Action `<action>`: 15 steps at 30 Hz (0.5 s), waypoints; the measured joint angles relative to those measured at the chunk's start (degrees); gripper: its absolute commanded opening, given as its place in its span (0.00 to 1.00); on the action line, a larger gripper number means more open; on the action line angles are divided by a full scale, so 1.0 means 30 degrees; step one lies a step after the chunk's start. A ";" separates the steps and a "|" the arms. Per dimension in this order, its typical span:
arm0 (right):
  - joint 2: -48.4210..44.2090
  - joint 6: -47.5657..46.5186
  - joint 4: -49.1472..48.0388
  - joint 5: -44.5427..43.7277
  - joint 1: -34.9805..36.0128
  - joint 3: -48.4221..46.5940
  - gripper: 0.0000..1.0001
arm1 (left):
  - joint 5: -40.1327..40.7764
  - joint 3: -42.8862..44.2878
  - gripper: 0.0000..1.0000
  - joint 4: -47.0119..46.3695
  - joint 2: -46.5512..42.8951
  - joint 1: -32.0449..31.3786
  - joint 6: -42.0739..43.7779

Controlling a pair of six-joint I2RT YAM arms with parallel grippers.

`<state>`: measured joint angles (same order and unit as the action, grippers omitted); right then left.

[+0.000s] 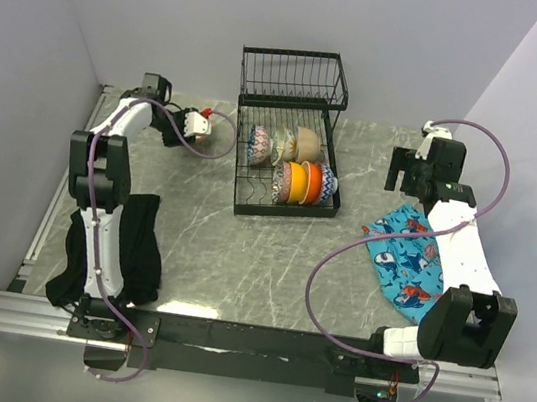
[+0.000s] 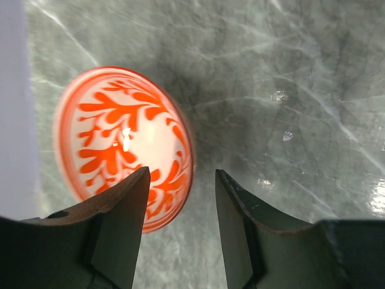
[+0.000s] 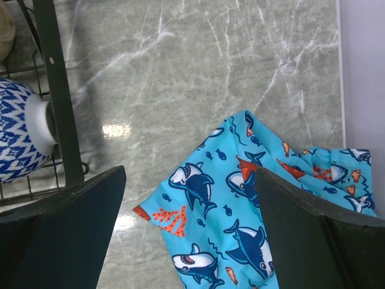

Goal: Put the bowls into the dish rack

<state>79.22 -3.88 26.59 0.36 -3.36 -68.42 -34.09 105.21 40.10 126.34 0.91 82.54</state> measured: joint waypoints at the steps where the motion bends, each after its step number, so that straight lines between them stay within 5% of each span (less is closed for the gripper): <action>1: 0.0000 -0.0029 0.0007 -0.0058 0.0000 0.0000 0.96 | 0.0051 0.0029 0.53 0.0000 0.0226 -0.0007 0.0051; 6: 0.0000 -0.0095 0.0022 -0.0306 0.0000 0.0000 0.96 | 0.0364 0.0262 0.42 -0.0313 0.1056 -0.0080 -0.0007; 15: 0.0015 -0.0109 0.0066 -0.0437 0.0007 0.0000 0.96 | 0.0415 0.0459 0.09 -0.0925 0.1100 -0.0124 -0.0452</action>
<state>79.26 -4.21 26.79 -0.95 -3.33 -68.42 -32.84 106.59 37.32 129.64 0.54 81.19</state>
